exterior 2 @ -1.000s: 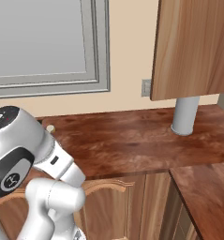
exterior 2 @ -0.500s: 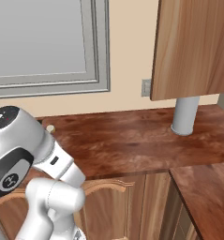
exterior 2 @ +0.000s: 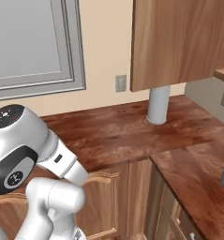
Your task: Locate and retrieve the bar soap and dish brush from the cabinet. Place them next to the sink.
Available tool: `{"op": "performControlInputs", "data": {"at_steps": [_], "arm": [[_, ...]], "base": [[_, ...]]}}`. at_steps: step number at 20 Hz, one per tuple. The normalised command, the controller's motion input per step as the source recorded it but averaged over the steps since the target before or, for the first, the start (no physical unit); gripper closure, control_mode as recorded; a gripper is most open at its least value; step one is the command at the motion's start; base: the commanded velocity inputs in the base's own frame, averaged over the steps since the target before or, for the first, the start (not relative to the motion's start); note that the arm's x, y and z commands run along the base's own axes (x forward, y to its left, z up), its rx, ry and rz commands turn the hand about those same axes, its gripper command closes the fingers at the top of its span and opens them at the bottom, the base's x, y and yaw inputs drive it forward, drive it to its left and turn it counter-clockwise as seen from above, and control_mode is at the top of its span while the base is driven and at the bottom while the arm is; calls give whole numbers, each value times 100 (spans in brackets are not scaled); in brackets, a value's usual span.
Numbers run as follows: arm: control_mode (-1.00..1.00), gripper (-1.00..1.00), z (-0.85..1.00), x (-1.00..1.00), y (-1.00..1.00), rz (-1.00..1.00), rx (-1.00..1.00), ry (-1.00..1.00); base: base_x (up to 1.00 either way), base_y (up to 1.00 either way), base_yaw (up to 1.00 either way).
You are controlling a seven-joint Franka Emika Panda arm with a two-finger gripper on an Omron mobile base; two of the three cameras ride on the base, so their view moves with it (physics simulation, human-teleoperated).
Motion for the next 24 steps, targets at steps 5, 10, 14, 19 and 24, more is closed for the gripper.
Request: {"op": "performControlInputs", "data": {"at_steps": [5,10,14,19,24], "arm": [[100,-100,0,0,0,0,0,0],[100,-100,0,0,0,0,0,0],[100,-100,0,0,0,0,0,0],[100,-100,0,0,0,0,0,0],[100,-100,0,0,0,0,0,0]], "base": [[0,1,-46],[0,0,-50],[0,0,-50],[0,0,-50],[0,0,-49]]}}
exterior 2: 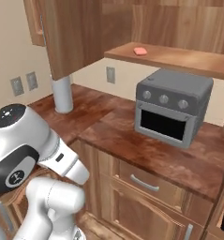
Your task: Locate and retrieve the bar soap and dish brush from the cabinet. Place them next to the sink.
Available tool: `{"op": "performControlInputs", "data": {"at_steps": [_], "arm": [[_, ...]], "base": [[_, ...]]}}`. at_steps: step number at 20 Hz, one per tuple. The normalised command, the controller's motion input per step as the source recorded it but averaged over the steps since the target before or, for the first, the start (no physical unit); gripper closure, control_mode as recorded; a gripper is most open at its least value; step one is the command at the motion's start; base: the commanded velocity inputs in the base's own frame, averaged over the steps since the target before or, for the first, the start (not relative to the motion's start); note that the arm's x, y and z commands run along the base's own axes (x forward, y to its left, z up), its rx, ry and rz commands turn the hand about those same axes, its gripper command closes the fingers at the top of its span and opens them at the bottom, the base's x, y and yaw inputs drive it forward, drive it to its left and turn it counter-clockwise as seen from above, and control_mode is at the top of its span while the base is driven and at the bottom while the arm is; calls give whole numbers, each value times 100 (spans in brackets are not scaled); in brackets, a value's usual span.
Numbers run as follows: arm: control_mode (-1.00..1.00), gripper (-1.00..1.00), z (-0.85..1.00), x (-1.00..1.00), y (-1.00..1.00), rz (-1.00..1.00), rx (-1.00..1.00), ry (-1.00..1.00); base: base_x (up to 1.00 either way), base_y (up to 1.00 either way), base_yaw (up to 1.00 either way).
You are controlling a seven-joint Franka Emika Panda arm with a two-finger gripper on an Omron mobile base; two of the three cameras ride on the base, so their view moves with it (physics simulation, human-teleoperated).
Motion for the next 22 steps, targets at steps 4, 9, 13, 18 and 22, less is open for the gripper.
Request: {"op": "performControlInputs", "data": {"at_steps": [4,9,13,18,22], "arm": [[100,-100,0,0,0,0,0,0],[100,-100,0,0,0,0,0,0],[100,-100,0,0,0,0,0,0],[100,-100,0,0,0,0,0,0],[100,-100,0,0,0,0,0,0]], "base": [[2,-1,-47],[19,10,-21],[31,0,-3],[52,-20,-1],[56,-3,-1]]}}
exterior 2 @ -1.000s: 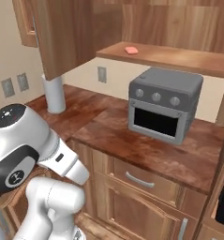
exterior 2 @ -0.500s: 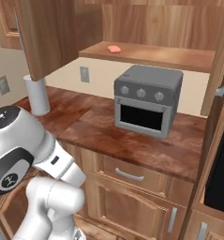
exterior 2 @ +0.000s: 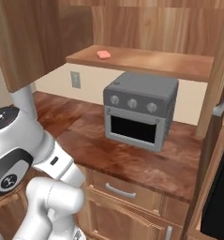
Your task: Locate and retrieve the bar soap and dish brush from the cabinet. Place them next to the sink.
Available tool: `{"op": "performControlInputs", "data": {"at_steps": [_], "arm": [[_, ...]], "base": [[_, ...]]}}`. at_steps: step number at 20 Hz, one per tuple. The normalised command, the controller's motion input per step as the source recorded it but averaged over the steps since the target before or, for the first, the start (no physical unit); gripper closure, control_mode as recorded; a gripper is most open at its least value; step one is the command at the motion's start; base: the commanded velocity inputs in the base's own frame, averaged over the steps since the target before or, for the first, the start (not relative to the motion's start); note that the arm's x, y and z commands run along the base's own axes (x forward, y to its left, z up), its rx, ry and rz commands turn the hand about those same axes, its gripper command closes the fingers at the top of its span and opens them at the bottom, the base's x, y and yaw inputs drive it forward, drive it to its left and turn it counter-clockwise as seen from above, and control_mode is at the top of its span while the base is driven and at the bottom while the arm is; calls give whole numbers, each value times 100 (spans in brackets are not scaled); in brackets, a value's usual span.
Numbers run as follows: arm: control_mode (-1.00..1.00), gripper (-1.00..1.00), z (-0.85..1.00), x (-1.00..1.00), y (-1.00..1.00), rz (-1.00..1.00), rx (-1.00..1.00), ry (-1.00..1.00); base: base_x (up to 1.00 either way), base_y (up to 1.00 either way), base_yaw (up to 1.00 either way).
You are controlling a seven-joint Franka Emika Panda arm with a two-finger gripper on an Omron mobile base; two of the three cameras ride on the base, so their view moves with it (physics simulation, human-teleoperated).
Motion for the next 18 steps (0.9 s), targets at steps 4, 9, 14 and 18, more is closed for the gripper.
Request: {"op": "performControlInputs", "data": {"at_steps": [4,9,14,18], "arm": [[100,-100,0,0,0,0,0,0],[100,-100,0,0,0,0,0,0],[100,-100,0,0,0,0,0,0],[100,-100,0,0,0,0,0,0]], "base": [[44,-8,0],[32,-9,0],[32,-17,0],[36,-13,-3]]}}
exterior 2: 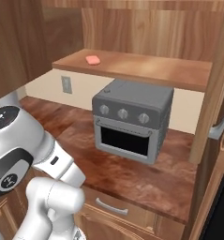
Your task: Locate and retrieve the bar soap and dish brush from the cabinet. Place them next to the sink.
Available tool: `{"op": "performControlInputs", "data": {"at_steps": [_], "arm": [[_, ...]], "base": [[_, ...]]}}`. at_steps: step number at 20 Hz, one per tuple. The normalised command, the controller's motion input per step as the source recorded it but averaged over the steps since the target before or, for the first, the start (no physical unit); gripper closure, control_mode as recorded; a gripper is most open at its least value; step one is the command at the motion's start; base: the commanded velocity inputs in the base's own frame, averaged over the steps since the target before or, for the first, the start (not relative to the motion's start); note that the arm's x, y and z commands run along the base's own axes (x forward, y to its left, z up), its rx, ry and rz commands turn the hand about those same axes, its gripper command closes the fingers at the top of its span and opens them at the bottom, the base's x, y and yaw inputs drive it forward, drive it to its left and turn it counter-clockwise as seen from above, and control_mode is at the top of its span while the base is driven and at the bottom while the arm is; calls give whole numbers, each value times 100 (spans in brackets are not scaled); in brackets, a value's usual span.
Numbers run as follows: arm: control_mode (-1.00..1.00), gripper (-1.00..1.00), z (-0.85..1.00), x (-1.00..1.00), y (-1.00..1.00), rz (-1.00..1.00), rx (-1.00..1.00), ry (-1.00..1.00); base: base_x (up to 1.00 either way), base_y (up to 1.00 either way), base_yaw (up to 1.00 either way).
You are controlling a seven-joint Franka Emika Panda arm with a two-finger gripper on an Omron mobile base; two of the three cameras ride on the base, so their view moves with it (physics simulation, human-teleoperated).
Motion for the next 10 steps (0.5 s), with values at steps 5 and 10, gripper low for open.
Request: {"op": "performControlInputs", "data": {"at_steps": [5,10], "arm": [[100,-100,0,0,0,0,0,0],[100,-100,0,0,0,0,0,0]], "base": [[32,-15,-6],[30,-13,-5]]}}
